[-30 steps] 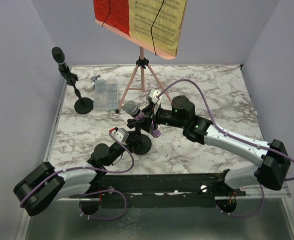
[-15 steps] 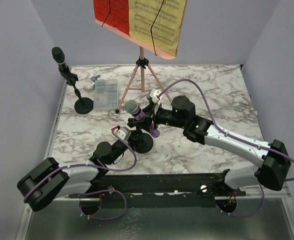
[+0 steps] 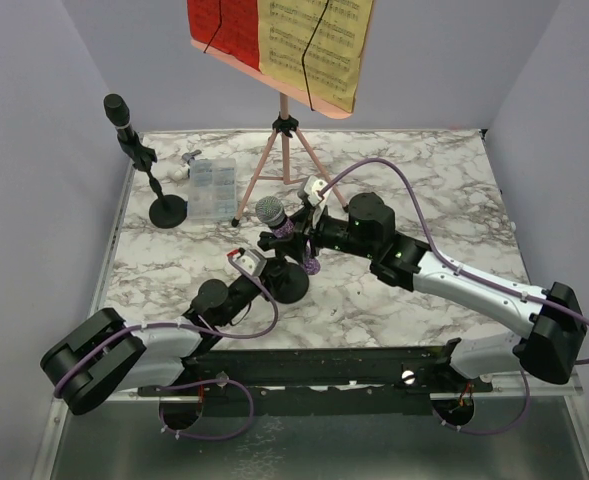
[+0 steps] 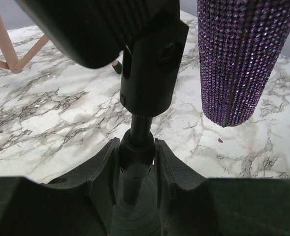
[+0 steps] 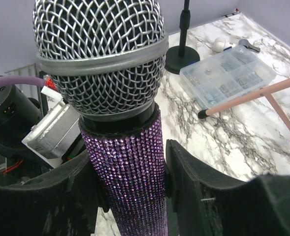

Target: Set up the instrument practice props

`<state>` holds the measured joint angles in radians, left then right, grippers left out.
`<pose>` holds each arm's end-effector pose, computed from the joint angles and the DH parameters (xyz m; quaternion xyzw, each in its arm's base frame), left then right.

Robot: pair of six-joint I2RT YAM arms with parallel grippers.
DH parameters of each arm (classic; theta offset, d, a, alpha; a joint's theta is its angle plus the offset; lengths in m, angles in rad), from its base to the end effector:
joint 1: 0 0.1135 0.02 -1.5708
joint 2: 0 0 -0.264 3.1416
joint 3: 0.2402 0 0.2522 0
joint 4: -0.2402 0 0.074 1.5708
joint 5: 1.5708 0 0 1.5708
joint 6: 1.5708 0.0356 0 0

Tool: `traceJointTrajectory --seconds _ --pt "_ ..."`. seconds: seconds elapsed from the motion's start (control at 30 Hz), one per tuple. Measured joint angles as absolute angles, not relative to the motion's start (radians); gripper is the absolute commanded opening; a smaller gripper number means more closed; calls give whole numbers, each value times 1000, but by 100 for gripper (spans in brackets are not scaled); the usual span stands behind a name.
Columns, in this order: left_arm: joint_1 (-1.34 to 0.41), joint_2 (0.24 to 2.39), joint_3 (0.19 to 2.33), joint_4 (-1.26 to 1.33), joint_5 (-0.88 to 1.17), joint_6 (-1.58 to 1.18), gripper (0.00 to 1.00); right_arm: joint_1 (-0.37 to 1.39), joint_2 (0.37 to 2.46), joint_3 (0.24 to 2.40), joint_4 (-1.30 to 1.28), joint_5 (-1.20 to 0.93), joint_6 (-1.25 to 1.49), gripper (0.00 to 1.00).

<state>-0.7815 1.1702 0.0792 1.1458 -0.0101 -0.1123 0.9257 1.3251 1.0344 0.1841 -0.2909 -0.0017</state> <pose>0.1371 -0.1355 0.1730 0.2223 0.6505 -0.3107 0.6564 0.1813 0.2580 0.3453 -0.4158 0.6149 0.3913 0.5440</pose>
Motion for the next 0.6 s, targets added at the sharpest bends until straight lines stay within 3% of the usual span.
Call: traceJointTrajectory --seconds 0.13,0.27,0.3,0.37,0.6 --pt "-781 1174 86 1147 -12 -113 2 926 1316 1030 185 -278 -2 1" --pt "-783 1122 83 1092 -23 -137 53 930 1312 1016 205 -270 -1 1" --pt "-783 1106 81 1080 -28 -142 73 931 1312 1013 215 -270 1 1" --pt "-783 1019 70 1001 -70 -194 98 936 1311 1010 231 -270 7 1" --pt "-776 680 70 779 -149 -406 99 953 1302 1015 284 -226 20 0"
